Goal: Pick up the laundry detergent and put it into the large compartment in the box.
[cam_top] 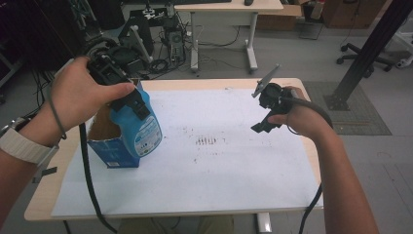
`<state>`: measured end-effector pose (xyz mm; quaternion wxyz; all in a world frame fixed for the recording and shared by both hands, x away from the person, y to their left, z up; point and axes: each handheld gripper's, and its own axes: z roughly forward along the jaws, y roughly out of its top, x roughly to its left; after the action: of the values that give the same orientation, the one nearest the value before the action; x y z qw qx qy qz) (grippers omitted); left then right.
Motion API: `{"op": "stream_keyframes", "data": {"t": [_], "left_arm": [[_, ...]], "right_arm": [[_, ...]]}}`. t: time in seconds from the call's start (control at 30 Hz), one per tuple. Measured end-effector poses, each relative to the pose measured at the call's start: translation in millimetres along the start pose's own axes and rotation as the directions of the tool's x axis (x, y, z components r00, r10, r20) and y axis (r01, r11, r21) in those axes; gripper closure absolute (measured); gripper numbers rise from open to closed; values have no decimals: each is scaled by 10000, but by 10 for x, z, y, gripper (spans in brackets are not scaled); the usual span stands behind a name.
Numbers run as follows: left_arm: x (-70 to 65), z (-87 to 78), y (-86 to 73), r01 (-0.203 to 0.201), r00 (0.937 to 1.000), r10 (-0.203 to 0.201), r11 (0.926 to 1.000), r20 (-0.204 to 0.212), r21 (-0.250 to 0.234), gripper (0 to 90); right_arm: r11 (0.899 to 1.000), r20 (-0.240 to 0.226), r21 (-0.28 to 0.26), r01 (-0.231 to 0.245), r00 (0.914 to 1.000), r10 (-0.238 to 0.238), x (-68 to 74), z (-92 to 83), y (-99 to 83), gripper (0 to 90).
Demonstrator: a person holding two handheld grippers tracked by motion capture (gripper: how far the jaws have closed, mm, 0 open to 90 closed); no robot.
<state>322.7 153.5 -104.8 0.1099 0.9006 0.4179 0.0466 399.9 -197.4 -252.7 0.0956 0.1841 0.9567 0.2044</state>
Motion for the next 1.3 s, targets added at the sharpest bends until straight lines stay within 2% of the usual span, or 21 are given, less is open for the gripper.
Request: {"op": "stream_keyframes", "data": {"t": [0.33, 0.5, 0.87, 1.03, 1.13, 1.3], "left_arm": [[123, -101, -24, 628, 9980, -628, 9980, -10, -31, 375], [220, -171, -44, 1097, 9939, -1098, 9939, -111, -106, 375], [441, -315, -85, 2054, 9779, -2060, 9785, -361, -202, 375], [513, -367, -105, 2306, 9720, -2314, 9728, -418, -224, 375], [561, -397, -116, 2505, 9671, -2513, 9678, -403, -253, 375], [644, -444, -133, 2918, 9549, -2931, 9559, -471, -316, 375]], "right_arm": [[10000, 17, -50, -8, 10000, 8, -5, -16, 1, 92], [10000, -3, -35, -5, 10000, 5, -4, -4, 4, 92], [10000, -36, -37, 22, 10000, -22, -17, 23, 3, 92], [10000, -51, -46, -4, 10000, 4, -18, 22, 3, 92], [10000, -52, -53, 4, 10000, -4, -19, 21, -1, 92], [10000, -32, -52, 19, 10000, -19, -21, 10, -6, 92]]}}
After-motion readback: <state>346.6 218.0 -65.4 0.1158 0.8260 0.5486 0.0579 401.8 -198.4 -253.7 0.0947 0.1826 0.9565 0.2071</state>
